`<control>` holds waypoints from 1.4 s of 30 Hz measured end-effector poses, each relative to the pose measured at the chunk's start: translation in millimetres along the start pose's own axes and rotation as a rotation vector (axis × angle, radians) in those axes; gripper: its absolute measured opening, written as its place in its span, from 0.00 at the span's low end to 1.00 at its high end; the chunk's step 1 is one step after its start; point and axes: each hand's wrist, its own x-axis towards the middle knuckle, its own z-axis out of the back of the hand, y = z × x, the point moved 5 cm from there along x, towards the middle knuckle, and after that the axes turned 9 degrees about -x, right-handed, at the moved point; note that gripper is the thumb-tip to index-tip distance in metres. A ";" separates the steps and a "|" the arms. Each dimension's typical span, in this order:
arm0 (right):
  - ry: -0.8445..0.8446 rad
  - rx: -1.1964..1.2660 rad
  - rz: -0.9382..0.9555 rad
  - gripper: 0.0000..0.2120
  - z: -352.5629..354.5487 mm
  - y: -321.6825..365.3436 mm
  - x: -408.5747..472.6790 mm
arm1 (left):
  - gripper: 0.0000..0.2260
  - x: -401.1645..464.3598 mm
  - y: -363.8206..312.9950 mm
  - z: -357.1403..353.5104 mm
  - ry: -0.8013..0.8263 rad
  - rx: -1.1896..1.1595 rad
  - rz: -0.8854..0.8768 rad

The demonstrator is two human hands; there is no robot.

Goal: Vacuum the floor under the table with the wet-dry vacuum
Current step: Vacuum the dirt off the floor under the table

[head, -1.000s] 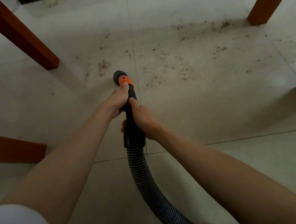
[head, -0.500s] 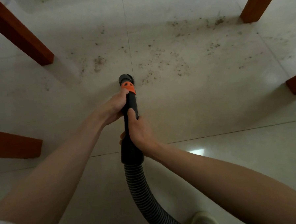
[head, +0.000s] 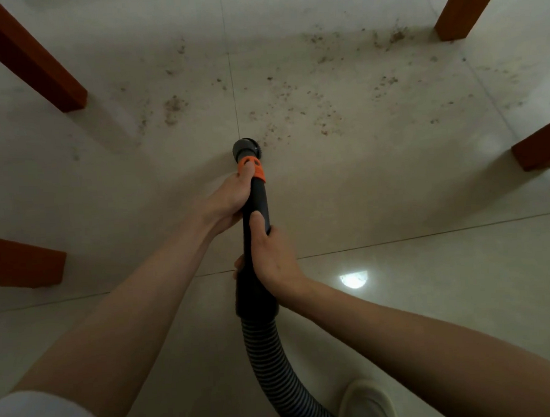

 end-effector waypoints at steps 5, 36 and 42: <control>-0.019 0.015 -0.004 0.24 10.2 1.9 4.9 | 0.18 6.2 -4.9 -11.8 0.025 0.055 -0.002; 0.024 0.138 -0.023 0.19 21.9 20.7 29.1 | 0.17 34.8 -27.6 -25.8 0.026 0.094 0.005; 0.133 0.160 -0.041 0.16 20.4 3.1 7.4 | 0.14 12.4 -9.2 -27.7 0.036 0.034 -0.003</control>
